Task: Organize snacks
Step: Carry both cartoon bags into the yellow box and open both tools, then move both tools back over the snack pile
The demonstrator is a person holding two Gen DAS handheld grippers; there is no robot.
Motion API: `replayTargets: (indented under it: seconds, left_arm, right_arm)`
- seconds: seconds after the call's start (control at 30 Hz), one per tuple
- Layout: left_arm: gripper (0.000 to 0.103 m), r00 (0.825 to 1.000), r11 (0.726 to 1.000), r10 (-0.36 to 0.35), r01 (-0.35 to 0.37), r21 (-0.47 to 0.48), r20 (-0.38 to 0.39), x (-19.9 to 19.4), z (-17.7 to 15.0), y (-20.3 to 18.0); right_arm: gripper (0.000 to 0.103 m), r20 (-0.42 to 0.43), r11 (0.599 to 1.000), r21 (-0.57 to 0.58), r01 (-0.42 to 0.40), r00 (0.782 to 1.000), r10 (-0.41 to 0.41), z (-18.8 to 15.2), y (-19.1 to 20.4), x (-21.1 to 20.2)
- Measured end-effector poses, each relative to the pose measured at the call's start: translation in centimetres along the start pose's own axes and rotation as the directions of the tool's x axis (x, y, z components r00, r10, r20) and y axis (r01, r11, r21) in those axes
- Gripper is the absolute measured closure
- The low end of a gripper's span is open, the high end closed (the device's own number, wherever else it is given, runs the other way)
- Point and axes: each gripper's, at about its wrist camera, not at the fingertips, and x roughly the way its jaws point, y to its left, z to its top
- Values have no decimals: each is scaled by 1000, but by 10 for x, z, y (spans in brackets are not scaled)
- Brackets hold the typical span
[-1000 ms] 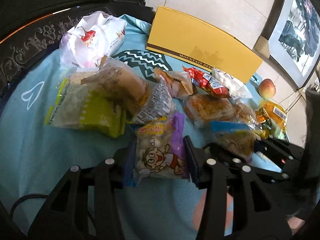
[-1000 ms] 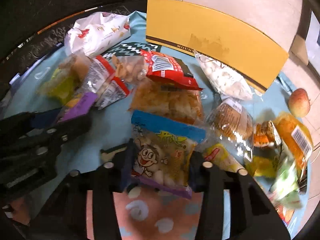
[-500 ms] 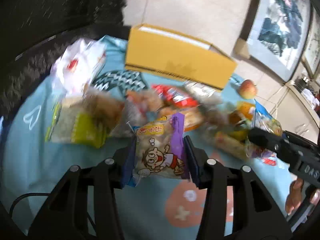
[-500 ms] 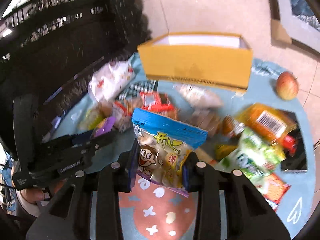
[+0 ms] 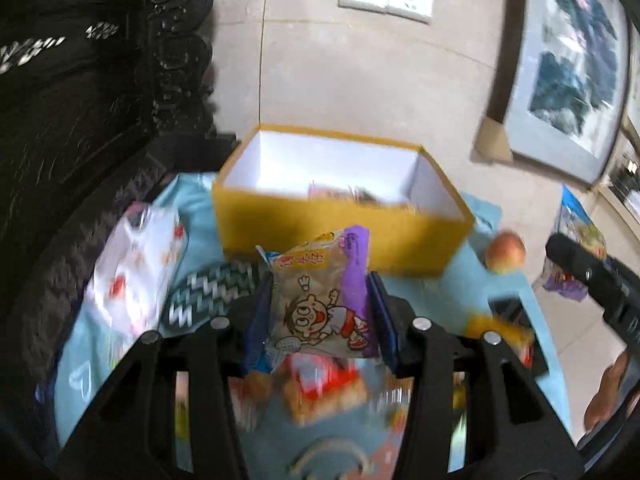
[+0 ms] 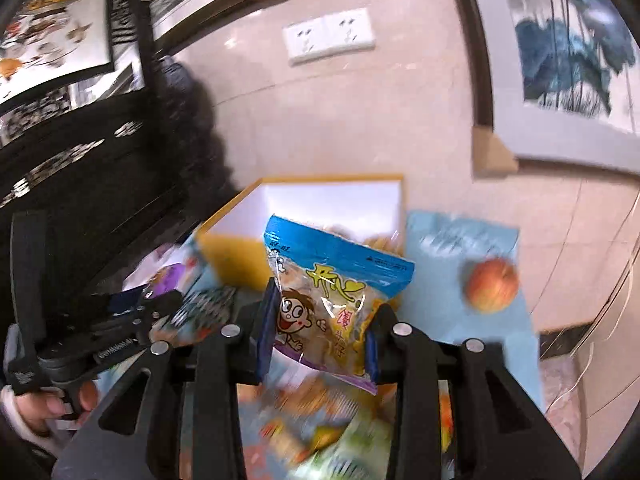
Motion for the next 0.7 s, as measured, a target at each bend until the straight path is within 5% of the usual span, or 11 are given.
replayTargets:
  seconds: [0.17,0.4,0.43,0.47,0.5,0.53,0.7]
  left_arm:
    - [56,1000,999,12,-12,-36,8,45,55,4]
    - [55,997,996,16,-22,-85,-71,129,81,20]
    - [43,996,996,17,-24,-84,-85,139,81,20]
    - [19,995,995,29,-38,-95,-95,149,80,22]
    - [8,995,992,41,-51,-113,-89,152,79,24]
    - [2,996,989,50,-59,-133,-74,153,78,27]
    - [2,995,993,55,-63,-100,-80,145,70,24]
  right_arm:
    - [67,24,996,-30,83,996,-83,25,2,63]
    - [65,-61,974,-176,144,986,-157,28,14,161]
    - [60,-77,967,-211,143,984,-162,27,17,171]
    - [55,-86,942,-289,170,976,-202,23,25,182]
    - [43,-65,918,-335,211,967,-246,19,30,184]
    - [41,-23,894,-373,248,961,-276,16,33,182]
    - [41,-44,958,-244,153,985,-169,26,11,147]
